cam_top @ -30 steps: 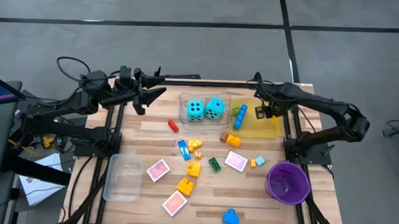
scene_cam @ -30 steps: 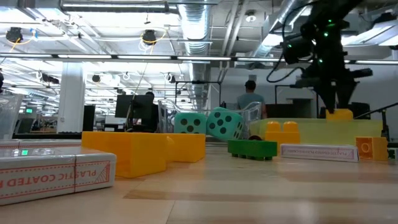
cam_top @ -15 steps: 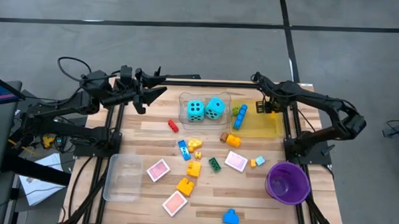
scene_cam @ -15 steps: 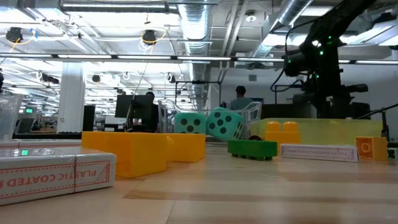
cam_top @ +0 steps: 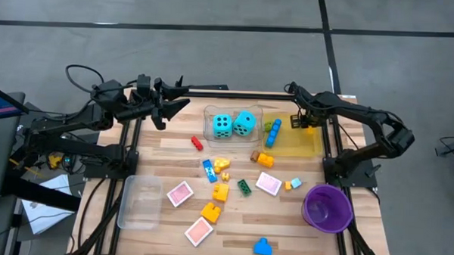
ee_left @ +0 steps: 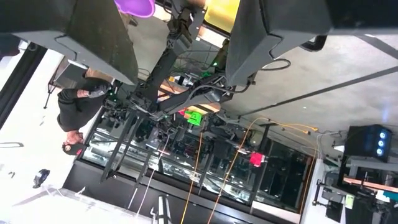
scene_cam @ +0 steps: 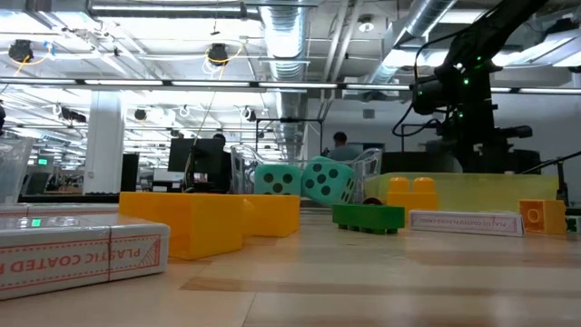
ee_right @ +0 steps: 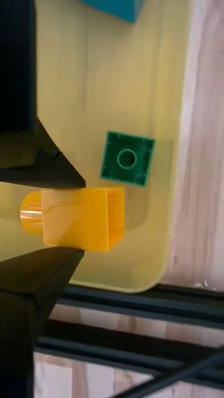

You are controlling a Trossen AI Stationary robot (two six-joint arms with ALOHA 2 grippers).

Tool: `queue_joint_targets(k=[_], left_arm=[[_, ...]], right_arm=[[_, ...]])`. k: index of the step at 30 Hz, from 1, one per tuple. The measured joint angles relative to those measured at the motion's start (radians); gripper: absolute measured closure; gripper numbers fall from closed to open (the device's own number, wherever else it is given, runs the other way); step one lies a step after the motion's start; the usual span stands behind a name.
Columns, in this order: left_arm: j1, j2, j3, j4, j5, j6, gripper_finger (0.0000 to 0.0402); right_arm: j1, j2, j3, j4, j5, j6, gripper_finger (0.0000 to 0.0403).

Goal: Pick & Place Toys
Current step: Put the yellow game piece into the yellow bin

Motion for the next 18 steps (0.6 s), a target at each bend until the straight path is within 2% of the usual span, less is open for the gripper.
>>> queue_joint_targets(k=[11, 18], left_arm=[[0.0, 0.0, 0.0, 0.0, -0.003, 0.0, 0.016], [0.0, 0.0, 0.0, 0.0, -0.003, 0.0, 0.016]], right_arm=[[0.003, -0.001, 0.0, 0.0, 0.03, 0.0, 0.0207], [0.033, -0.062, 0.0, -0.001, 0.03, 0.028, 0.0192]])
